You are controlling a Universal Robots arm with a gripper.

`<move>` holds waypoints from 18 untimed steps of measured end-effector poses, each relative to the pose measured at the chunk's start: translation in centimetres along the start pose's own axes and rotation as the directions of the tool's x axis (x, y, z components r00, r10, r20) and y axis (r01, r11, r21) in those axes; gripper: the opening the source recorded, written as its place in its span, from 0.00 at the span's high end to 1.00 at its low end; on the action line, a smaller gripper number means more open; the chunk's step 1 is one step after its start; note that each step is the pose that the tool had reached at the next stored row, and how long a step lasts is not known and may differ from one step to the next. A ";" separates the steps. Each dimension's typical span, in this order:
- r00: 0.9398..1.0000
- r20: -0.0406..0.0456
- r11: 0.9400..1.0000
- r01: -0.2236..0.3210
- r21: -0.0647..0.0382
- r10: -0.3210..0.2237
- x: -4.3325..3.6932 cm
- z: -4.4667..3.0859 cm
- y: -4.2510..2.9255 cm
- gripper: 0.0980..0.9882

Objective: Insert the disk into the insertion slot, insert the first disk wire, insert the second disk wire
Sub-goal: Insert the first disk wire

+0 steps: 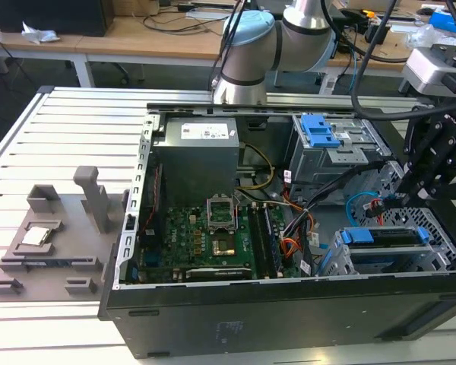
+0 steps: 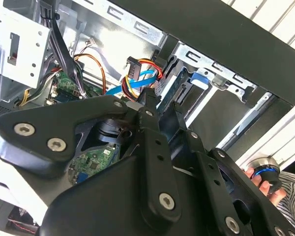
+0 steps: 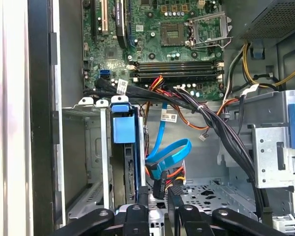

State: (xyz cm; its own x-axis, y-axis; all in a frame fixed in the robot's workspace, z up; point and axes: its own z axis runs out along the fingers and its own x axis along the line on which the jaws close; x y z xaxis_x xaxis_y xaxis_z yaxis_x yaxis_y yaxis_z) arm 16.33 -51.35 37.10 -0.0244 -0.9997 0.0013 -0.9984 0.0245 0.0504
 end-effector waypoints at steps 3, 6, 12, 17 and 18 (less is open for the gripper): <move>1.000 0.000 1.000 -0.004 0.000 0.004 -0.07 0.36 -0.01 0.77; 0.999 0.002 0.999 -0.035 0.000 0.035 -0.12 0.99 -0.01 0.77; 0.999 0.001 0.999 -0.038 0.000 0.038 -0.11 1.11 -0.01 0.77; 0.999 0.001 0.999 -0.039 0.000 0.039 -0.11 1.11 -0.01 0.91; 0.999 0.001 0.999 -0.039 0.000 0.039 -0.11 1.11 -0.01 0.91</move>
State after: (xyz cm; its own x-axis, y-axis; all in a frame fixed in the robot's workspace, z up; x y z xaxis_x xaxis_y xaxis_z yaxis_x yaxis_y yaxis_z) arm 16.28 -51.23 35.99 -0.0629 -0.9980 0.0027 -0.9967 0.0629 0.0503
